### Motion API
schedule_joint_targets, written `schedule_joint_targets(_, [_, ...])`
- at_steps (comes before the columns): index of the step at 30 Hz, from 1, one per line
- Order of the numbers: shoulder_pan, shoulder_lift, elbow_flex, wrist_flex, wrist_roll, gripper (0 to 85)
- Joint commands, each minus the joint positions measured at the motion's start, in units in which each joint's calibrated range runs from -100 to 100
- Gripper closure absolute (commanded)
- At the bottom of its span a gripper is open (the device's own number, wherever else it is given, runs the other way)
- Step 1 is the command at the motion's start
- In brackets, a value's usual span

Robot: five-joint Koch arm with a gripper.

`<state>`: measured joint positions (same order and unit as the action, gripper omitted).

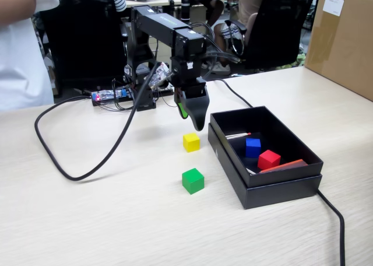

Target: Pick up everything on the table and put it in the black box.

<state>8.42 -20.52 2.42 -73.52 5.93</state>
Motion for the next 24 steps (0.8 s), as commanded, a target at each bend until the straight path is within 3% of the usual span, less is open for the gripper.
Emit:
schedule_joint_targets(1, [-0.7,1.4,1.8,0.3,-0.1,39.4])
schedule_joint_targets(10, [-0.7,14.6,1.7,4.0,0.7,41.6])
schedule_joint_targets(12, [-0.7,16.0,1.5,5.6,0.9,47.1])
schedule_joint_targets(13, [-0.7,16.9,1.5,6.4,1.3,53.7])
schedule_joint_targets(16, [-0.7,17.8,1.5,7.1,1.7,60.6])
schedule_joint_targets(19, [-0.7,17.9,1.7,8.1,2.4,75.8])
schedule_joint_targets(24, [-1.0,13.5,1.7,8.1,2.3,76.3])
